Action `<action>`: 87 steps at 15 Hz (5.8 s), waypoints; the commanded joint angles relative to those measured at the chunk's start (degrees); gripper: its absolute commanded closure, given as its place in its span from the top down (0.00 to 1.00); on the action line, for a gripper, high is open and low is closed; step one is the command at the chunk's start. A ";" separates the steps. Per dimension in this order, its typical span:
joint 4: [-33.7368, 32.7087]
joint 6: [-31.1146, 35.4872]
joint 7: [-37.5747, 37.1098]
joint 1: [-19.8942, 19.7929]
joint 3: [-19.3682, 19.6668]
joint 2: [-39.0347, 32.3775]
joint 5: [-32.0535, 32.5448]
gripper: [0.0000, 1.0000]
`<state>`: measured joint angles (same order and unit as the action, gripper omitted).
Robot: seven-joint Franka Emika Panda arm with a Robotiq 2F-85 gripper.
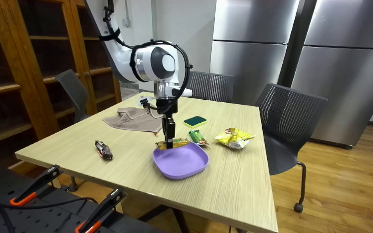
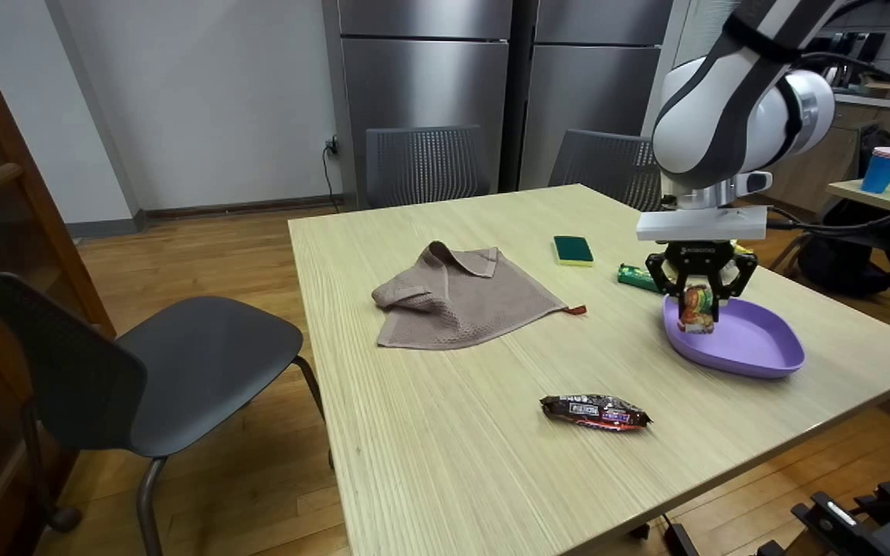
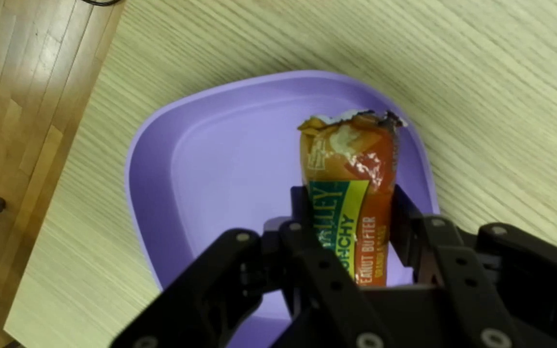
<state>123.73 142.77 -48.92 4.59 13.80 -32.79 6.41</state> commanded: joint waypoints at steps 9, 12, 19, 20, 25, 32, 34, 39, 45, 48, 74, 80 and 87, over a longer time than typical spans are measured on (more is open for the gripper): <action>-6.61 -2.06 0.25 0.85 1.24 -6.01 0.58 0.16; -6.99 -1.97 0.17 0.98 1.45 -6.39 0.62 0.16; -5.84 -1.32 0.33 1.00 1.94 -5.32 0.66 0.87; -5.57 -1.19 0.30 1.02 2.02 -5.05 0.65 0.95; -4.97 -1.00 -0.23 1.31 2.39 -4.10 0.62 1.00; -3.87 -1.13 -0.50 2.01 2.17 -1.87 0.38 1.00; -3.52 -1.32 -0.81 2.52 1.87 -1.28 0.26 1.00; -2.06 -1.63 -2.59 4.79 1.04 0.47 -0.01 1.00; 0.00 -2.19 -8.06 8.56 -1.07 2.63 -0.22 1.00; 1.00 -2.25 -11.17 10.00 -2.74 3.53 -0.59 1.00; 14.28 11.01 -39.75 18.08 -11.80 6.51 -7.24 1.00; 16.85 16.06 -50.01 21.05 -10.97 6.31 -7.41 1.00; 18.65 20.83 -57.14 22.49 -9.16 7.08 -6.91 1.00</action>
<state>139.68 161.56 -102.73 25.50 3.20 -28.51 -0.39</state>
